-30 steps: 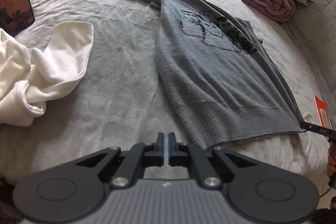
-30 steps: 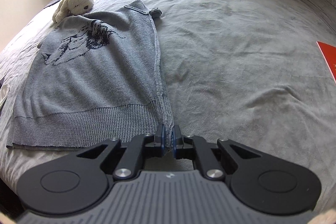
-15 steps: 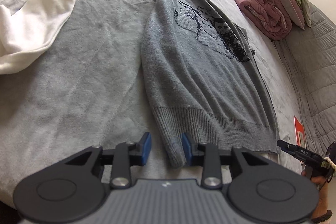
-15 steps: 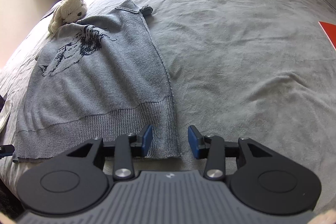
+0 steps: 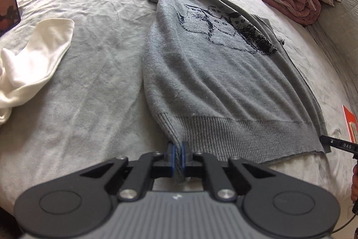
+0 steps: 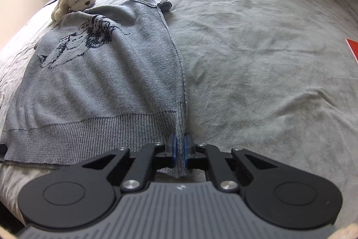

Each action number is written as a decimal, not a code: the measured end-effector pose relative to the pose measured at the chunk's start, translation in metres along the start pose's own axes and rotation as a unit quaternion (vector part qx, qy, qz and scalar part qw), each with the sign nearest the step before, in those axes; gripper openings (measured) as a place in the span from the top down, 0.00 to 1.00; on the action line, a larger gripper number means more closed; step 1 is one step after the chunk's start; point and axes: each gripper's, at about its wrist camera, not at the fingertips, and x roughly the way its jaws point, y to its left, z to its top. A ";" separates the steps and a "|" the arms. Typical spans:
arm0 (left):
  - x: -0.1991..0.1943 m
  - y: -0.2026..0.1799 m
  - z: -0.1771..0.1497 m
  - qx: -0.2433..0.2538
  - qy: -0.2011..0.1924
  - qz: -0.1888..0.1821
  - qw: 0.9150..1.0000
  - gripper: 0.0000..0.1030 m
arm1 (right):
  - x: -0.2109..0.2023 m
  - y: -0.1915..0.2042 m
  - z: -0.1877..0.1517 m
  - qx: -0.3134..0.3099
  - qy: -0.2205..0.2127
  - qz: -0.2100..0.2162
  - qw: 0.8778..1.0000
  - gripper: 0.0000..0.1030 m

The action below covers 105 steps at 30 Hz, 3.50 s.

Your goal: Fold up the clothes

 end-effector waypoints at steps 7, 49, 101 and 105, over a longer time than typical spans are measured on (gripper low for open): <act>-0.038 0.009 0.004 0.031 -0.026 0.034 0.999 0.96 | -0.021 0.010 -0.004 -0.033 -0.003 0.012 0.999 0.94; -0.024 -0.002 0.028 0.137 -0.027 0.054 0.989 0.43 | 0.008 0.020 0.028 -0.080 0.067 0.055 0.993 0.52; 0.175 -0.179 0.293 0.113 -0.031 0.001 0.993 0.40 | 0.140 0.018 0.181 0.045 -0.141 0.423 0.894 0.85; 0.172 -0.165 0.296 0.111 -0.033 0.018 0.993 0.40 | 0.138 0.057 0.169 -0.049 -0.106 0.431 0.895 0.87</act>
